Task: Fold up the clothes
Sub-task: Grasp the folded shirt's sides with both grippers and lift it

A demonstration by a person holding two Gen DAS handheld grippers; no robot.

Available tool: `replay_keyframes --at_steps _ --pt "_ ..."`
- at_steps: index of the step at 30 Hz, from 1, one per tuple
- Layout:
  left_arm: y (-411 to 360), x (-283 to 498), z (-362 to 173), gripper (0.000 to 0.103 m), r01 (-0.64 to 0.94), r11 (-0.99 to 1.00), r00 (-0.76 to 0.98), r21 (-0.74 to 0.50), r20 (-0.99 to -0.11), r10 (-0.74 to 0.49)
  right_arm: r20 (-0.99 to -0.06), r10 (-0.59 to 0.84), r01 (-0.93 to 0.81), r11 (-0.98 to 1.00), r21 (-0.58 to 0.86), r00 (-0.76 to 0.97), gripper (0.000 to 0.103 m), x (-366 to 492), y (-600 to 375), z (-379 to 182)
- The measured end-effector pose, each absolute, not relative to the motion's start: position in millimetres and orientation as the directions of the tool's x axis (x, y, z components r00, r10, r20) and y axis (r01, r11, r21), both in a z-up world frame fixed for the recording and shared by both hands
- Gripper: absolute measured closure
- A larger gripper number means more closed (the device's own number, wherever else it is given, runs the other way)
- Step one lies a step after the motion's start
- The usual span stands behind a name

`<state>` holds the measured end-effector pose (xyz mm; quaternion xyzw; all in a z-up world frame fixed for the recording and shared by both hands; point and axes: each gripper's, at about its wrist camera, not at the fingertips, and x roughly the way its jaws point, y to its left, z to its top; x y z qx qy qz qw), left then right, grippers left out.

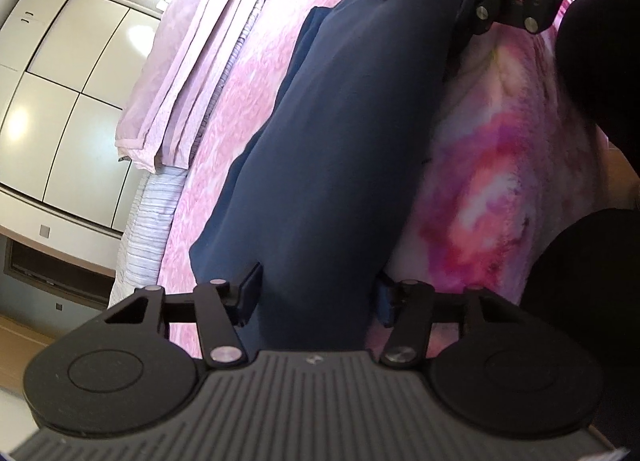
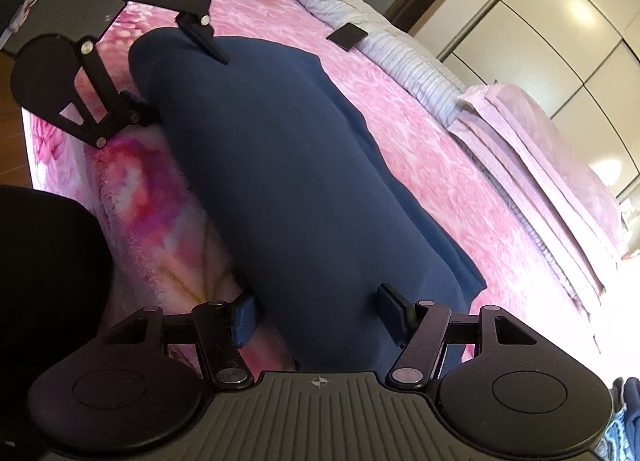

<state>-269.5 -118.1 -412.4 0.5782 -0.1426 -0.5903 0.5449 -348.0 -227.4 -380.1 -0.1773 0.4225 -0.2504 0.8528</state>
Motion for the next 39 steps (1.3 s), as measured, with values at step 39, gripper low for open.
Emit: replay_keyframes --at_steps 39 --pt "-84 -295 -410 0.054 0.512 -0.272 0.326 0.814 -0.478 -0.816 -0.468 -0.602 0.286 0.761 -0.583 0.646 0.036 -378 -208 -391"
